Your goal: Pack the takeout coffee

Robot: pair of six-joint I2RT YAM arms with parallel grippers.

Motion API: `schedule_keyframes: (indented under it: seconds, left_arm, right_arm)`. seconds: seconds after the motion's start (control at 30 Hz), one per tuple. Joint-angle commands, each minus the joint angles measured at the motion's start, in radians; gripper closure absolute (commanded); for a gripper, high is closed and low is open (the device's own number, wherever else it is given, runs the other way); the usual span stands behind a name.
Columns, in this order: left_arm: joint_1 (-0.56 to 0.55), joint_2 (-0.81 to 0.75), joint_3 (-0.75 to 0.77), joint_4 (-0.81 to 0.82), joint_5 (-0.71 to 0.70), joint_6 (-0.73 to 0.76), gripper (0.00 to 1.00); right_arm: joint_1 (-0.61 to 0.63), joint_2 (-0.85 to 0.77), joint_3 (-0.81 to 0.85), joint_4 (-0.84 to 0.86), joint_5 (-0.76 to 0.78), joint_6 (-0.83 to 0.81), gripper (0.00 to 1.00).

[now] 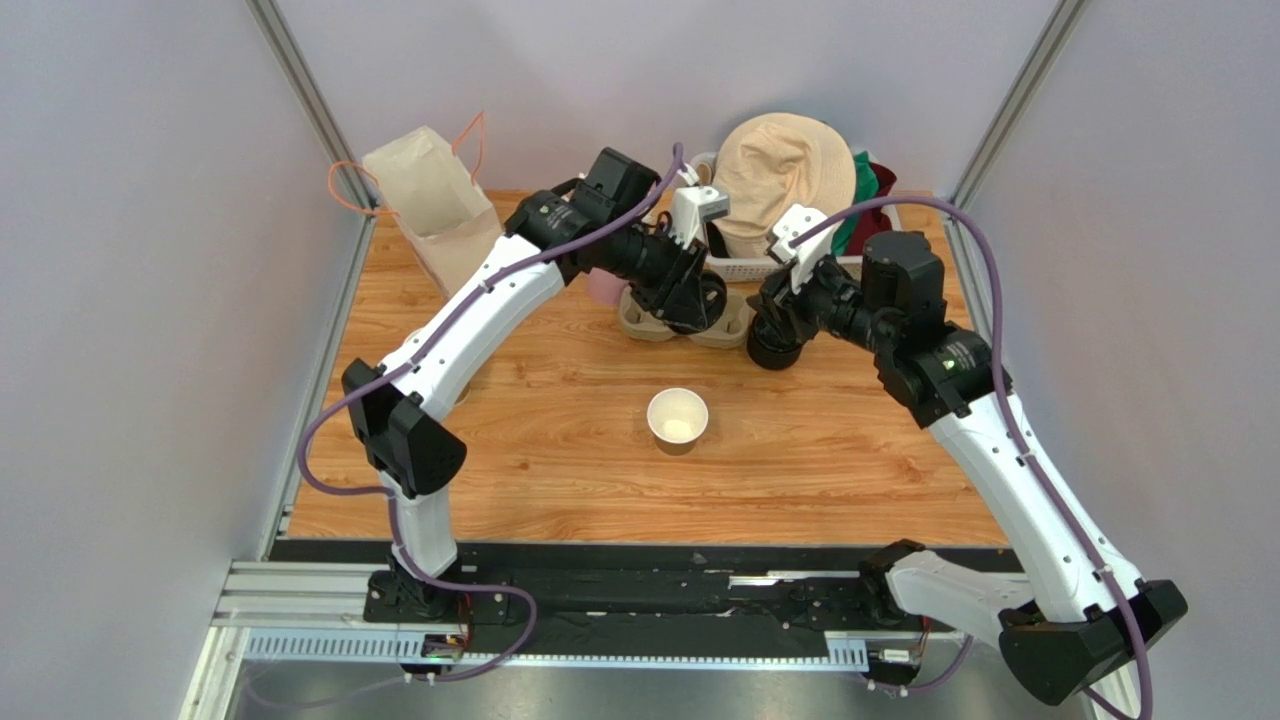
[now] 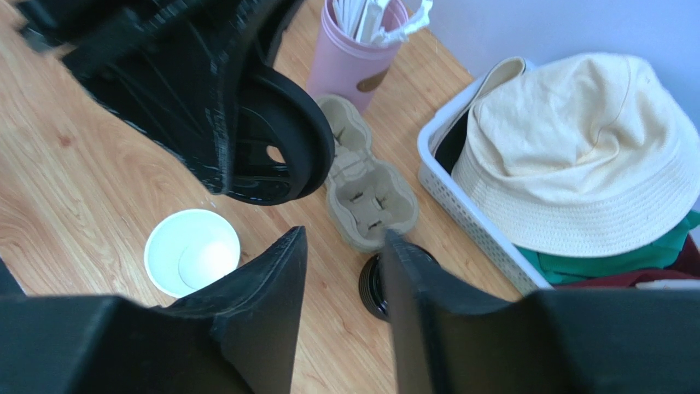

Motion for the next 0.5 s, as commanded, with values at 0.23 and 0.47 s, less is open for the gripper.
schedule_keyframes:
  seconds: [0.23, 0.47]
  left_arm:
    - [-0.004, -0.013, 0.013, 0.027, 0.199, -0.075, 0.68]
    - [-0.008, -0.010, -0.003, 0.029, 0.182, -0.071, 0.67]
  right_arm:
    - [0.039, 0.014, -0.010, 0.040, 0.025, -0.059, 0.62]
    - [0.039, 0.022, 0.039, -0.001, -0.055, -0.017, 0.61]
